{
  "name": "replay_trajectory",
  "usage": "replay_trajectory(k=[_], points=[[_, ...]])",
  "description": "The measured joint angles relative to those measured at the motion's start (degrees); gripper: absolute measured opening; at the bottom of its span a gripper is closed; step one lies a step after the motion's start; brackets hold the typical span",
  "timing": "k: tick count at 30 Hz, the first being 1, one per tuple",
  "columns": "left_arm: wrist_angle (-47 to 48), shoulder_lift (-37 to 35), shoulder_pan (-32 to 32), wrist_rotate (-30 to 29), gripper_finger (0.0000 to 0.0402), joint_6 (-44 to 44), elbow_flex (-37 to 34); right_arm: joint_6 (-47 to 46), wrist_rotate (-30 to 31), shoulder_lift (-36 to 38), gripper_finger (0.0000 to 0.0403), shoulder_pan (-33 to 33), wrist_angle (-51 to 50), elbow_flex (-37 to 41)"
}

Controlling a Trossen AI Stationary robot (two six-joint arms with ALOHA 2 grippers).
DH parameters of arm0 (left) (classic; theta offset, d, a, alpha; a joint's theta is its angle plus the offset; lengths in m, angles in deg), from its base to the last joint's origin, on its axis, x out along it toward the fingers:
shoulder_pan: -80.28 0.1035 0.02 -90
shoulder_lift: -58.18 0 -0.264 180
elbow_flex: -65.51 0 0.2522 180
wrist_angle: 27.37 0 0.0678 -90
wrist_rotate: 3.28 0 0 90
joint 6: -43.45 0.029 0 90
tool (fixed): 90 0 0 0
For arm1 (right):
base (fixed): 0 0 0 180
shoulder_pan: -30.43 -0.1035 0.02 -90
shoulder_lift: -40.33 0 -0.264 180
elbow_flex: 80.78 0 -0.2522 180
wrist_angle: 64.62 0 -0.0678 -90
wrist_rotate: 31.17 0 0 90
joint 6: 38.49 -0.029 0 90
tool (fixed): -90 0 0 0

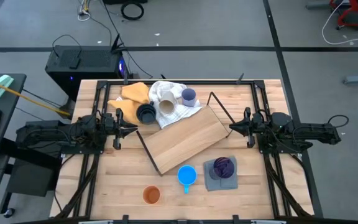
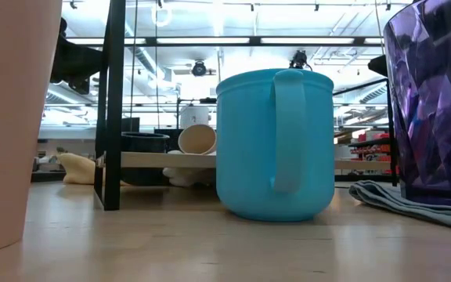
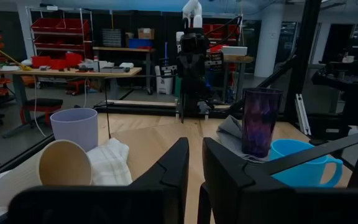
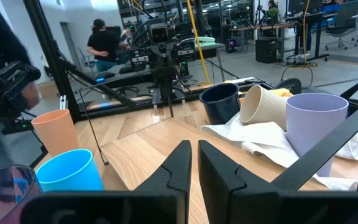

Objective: Stack small to large cups/mugs on shelf

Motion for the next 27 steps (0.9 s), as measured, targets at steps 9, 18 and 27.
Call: replay_trajectory(k=[9,18,27], points=[[0.0,0.0,0.0,0.0,0.0062,0.0,0.0,0.0,0.0,0.0,0.0034,0.0,0.0,0.0],[0.0,0.0,0.0,0.0,0.0052,0.0,0.0,0.0,0.0,0.0,0.0034,0.0,0.0,0.0],[0.0,0.0,0.0,0.0,0.0057,0.0,0.0,0.0,0.0,0.0,0.0034,0.0,0.0,0.0]])
